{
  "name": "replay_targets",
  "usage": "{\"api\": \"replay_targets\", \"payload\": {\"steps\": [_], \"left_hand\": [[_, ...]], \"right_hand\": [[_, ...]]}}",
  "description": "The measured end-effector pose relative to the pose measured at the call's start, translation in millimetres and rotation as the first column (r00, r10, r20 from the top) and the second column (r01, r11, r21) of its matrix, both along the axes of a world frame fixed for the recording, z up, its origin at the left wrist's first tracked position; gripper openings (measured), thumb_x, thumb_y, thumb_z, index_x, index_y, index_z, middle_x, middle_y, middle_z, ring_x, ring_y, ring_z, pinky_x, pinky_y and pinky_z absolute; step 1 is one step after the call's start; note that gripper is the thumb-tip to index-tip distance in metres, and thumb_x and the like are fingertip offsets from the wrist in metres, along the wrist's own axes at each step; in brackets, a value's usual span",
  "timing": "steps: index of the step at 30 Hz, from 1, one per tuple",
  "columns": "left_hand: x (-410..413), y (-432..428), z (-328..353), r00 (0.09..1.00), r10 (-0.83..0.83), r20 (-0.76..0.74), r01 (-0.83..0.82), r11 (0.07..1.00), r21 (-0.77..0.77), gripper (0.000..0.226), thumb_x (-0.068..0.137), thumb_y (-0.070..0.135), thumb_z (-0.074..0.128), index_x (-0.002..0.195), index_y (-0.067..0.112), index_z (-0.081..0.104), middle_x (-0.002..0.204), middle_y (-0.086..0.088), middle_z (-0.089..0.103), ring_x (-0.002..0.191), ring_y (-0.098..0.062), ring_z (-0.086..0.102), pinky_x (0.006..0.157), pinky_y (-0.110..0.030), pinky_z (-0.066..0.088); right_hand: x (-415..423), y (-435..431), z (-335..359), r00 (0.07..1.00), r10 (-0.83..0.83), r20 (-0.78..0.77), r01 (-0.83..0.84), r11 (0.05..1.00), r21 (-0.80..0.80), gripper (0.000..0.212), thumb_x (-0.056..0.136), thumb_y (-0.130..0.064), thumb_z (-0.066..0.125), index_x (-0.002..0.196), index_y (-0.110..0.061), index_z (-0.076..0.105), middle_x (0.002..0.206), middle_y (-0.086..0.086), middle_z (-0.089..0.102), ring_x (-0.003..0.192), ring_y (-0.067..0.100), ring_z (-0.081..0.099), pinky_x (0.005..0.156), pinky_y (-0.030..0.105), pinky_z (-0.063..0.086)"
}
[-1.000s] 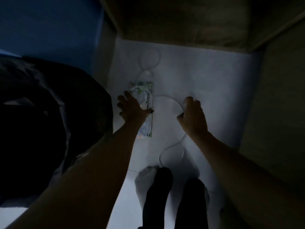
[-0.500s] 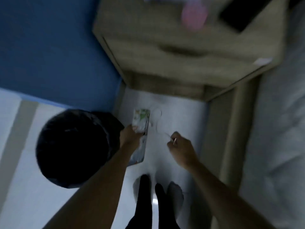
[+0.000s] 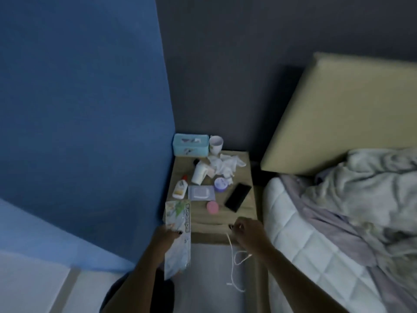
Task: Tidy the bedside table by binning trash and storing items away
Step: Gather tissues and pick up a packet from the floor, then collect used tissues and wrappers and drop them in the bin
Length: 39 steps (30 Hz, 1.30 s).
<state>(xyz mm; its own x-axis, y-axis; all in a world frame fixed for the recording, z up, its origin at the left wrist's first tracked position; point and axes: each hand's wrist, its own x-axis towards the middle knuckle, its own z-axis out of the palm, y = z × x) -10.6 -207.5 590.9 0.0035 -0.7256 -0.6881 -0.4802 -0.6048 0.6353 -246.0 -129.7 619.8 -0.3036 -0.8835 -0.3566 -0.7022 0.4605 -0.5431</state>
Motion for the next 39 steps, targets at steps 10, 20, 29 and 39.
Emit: {"api": "replay_targets", "payload": {"steps": [10,20,29,39], "left_hand": [[-24.0,-67.7,121.2,0.983,0.011,-0.183,-0.052,0.974,-0.221,0.042,0.078,-0.002,0.072,0.119,-0.004,0.061,0.109,-0.016,0.063,0.093,-0.03,0.061,0.075,-0.037,0.05],[-78.9,-175.8,101.7,0.979,0.152,-0.135,-0.186,0.94,-0.285,0.028,0.078,0.01,0.075,0.103,-0.002,0.069,0.09,-0.014,0.066,0.068,-0.022,0.059,0.06,-0.027,0.045],[-127.0,-247.6,-6.9,0.959,0.285,-0.004,-0.285,0.958,-0.042,0.04,0.084,0.002,0.066,0.122,-0.007,0.054,0.094,-0.015,0.061,0.086,-0.029,0.06,0.064,-0.032,0.046],[-138.7,-244.9,-126.7,0.927,0.352,0.127,-0.367,0.922,0.127,0.033,0.083,0.002,0.063,0.115,-0.006,0.056,0.089,-0.021,0.061,0.061,-0.025,0.055,0.042,-0.025,0.041]], "right_hand": [[-22.1,-75.2,164.6,0.994,0.021,-0.11,-0.046,0.972,-0.229,0.02,0.084,-0.021,0.056,0.083,-0.01,0.073,0.089,0.014,0.072,0.089,0.029,0.065,0.072,0.03,0.045],[-78.1,-209.0,148.7,0.994,0.102,-0.034,-0.107,0.97,-0.218,0.019,0.084,-0.023,0.055,0.088,-0.016,0.072,0.094,0.013,0.072,0.082,0.026,0.064,0.069,0.028,0.044],[-139.0,-313.0,28.6,0.989,0.119,0.084,-0.113,0.991,-0.074,0.021,0.088,-0.019,0.052,0.075,-0.015,0.068,0.089,0.004,0.069,0.086,0.02,0.064,0.072,0.024,0.044],[-176.2,-341.0,-125.0,0.989,0.145,-0.043,-0.144,0.989,0.011,0.027,0.099,-0.02,0.043,0.112,-0.007,0.062,0.111,0.014,0.067,0.105,0.026,0.062,0.081,0.029,0.043]]}}
